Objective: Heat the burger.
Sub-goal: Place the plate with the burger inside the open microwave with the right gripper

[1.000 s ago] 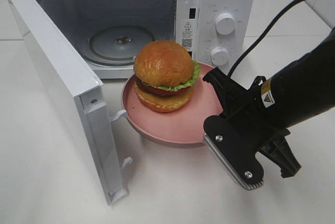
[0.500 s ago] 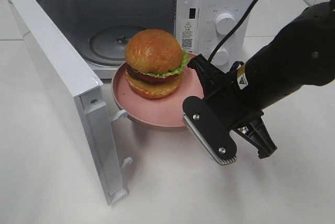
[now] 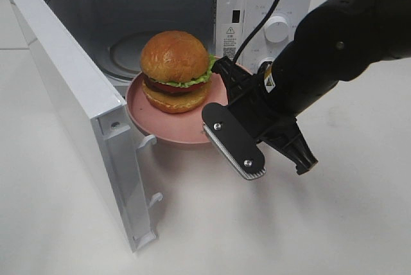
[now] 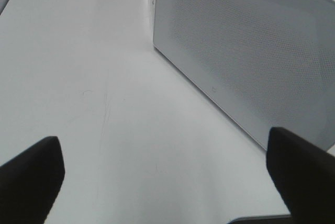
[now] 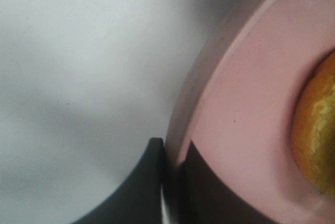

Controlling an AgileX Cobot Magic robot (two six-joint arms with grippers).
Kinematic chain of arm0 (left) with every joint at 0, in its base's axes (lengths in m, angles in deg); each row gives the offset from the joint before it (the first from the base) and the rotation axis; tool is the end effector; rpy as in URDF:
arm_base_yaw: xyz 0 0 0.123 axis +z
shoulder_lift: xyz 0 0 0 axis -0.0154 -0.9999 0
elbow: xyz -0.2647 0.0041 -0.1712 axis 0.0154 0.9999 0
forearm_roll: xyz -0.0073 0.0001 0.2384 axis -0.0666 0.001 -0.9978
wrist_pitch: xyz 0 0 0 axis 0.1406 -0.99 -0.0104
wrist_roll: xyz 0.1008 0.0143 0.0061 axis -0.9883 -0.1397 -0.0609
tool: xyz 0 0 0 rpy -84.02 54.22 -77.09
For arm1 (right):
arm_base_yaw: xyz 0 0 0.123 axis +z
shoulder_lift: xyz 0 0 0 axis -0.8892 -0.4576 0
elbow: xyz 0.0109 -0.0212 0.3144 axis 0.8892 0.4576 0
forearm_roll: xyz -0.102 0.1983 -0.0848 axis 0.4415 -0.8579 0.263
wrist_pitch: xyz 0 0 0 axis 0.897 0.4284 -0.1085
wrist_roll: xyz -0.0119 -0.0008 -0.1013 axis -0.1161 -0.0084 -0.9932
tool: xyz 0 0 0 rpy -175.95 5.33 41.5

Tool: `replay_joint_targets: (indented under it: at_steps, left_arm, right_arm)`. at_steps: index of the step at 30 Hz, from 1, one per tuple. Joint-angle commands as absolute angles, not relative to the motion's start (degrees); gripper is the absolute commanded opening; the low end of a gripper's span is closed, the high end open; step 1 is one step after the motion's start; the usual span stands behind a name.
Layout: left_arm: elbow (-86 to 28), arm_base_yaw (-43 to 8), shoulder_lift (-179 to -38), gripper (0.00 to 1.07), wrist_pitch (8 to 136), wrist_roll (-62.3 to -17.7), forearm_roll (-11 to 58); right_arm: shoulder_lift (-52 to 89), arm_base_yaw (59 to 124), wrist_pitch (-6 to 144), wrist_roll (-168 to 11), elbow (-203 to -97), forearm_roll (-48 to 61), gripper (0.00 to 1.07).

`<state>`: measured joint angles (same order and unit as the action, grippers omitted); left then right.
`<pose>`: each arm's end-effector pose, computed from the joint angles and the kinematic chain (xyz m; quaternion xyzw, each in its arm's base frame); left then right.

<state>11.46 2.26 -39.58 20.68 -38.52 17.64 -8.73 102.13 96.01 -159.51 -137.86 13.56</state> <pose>-0.0417 -0.0145 0.2699 0.0115 0.8497 -0.0585 0.5238 0.2582 0.2052 0.2231 -0.8754 0.4035 -0.1389 0.2271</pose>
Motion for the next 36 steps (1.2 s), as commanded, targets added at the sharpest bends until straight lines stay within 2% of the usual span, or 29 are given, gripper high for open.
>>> replay_joint_targets:
  at_steps: [1, 19, 36]
  left_arm:
    - [11.52, 2.2, -39.41, 0.99, 21.48, -38.52, 17.87]
    - [11.52, 2.2, -39.41, 0.99, 21.48, -38.52, 17.87]
    - [11.52, 2.2, -39.41, 0.99, 21.48, -38.52, 17.87]
  right_arm:
    - [-9.42, 102.24, 95.32, -159.68, -141.41, 13.68, 0.0]
    - [-17.5, 102.19, 100.71, -162.21, -153.5, 11.44, 0.0]
    - [-25.35, 102.19, 103.69, -155.9, -165.71, 14.25, 0.0]
